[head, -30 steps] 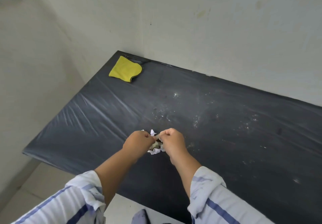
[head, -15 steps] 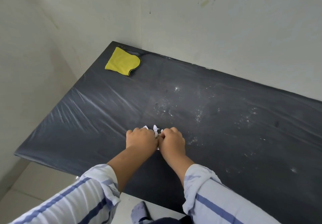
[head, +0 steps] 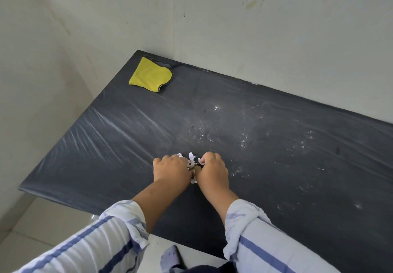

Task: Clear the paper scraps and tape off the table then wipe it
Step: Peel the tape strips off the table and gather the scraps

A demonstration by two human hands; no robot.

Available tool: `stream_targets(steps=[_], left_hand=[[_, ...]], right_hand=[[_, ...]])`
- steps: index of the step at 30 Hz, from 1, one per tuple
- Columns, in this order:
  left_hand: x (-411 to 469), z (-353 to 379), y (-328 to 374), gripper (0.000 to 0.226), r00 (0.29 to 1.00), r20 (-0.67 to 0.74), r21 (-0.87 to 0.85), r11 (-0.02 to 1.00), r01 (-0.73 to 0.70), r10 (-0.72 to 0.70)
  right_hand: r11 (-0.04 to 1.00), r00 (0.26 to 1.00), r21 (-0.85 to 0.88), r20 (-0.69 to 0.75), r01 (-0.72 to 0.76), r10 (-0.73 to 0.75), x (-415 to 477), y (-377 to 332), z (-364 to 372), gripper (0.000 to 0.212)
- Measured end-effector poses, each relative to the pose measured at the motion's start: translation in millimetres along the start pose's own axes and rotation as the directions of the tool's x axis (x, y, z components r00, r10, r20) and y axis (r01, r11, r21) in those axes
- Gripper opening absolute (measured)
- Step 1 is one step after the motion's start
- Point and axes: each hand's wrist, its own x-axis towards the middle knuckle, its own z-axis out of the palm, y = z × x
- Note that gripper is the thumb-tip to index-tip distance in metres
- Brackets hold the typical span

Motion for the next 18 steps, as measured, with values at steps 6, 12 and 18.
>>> stream_targets(steps=[6,12,18], left_hand=[[-5,-6,-11,0.014,1.0,0.018,-0.276,0.961,0.009,-0.004],[0,-20,-33,0.025,0.997,0.042,-0.594,0.801,0.077,-0.065],[7,-14,-30,0.043,0.977,0.209,-0.526,0.837,0.149,-0.043]], right_hand=[[0.941,0.98,0.282,0.115,-0.187,0.161,6,12,-21,0.036],[0.999,0.921,0.006,0.387,-0.038,0.033,0,8,-32,0.081],[0.993,0.96,-0.089,0.275,0.08,-0.052,-13,-3,-5,0.062]])
